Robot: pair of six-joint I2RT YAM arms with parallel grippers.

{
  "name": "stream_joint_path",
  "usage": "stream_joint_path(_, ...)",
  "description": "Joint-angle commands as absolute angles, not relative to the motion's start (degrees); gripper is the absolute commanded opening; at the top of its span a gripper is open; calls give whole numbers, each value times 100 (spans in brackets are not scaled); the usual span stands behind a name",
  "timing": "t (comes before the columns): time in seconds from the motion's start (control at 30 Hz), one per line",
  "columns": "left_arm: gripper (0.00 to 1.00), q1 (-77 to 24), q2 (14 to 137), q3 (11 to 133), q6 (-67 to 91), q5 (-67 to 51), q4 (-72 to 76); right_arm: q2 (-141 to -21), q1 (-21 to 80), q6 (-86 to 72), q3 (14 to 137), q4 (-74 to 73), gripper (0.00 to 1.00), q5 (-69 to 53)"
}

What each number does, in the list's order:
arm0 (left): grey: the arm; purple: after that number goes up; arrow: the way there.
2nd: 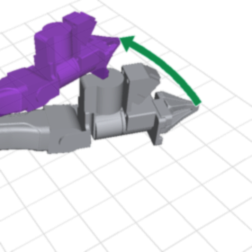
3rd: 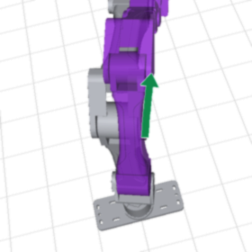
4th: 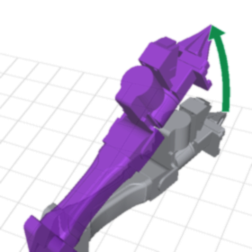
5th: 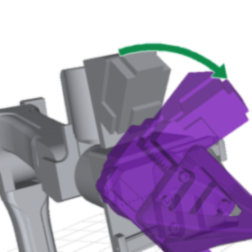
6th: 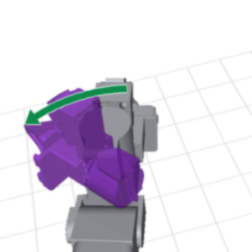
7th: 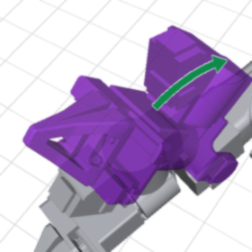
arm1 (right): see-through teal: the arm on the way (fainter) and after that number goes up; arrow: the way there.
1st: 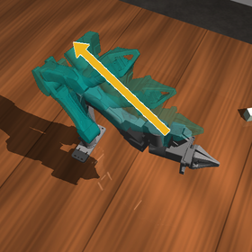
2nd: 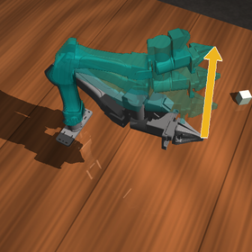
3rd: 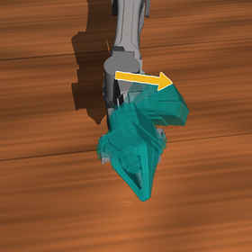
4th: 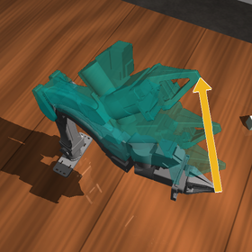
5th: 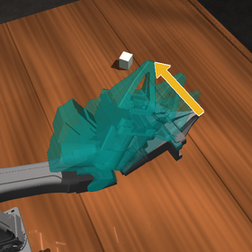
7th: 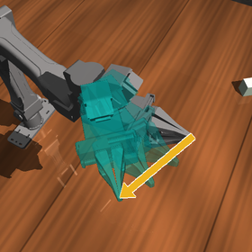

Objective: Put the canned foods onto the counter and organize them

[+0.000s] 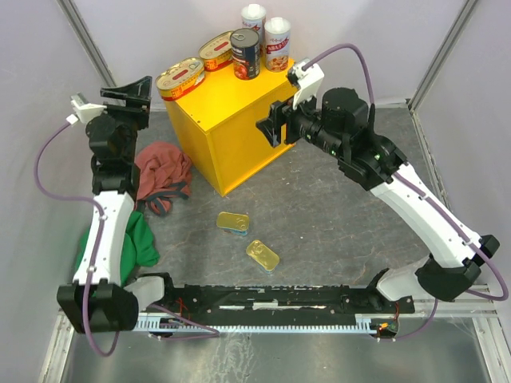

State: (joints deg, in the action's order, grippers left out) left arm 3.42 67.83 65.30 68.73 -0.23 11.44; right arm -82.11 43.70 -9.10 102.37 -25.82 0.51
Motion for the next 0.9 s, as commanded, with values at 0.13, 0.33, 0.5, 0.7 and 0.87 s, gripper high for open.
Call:
stream_joint_path(0.13,80,254,5410,6038,6064,-47,265,-7574,4815,-831,9058,-2751,73,422)
stream_joint_path(0.33,79,-144,4791,5566,5485,47,-221,-7284,5250,-1029,7931,-2858,74,568)
stream_joint_path(0.5,79,-1363,4523,5129,4848,729,-491,-7081,5532,-1224,7053,-2988,75,618)
stream_joint_path(0.7,78,-2454,4338,4431,4680,1176,-581,-6878,5899,-1372,6211,-3105,78,759)
stream_joint_path(0.87,78,-2603,3953,3947,4605,931,-746,-6728,6164,-1504,5650,-3124,83,771)
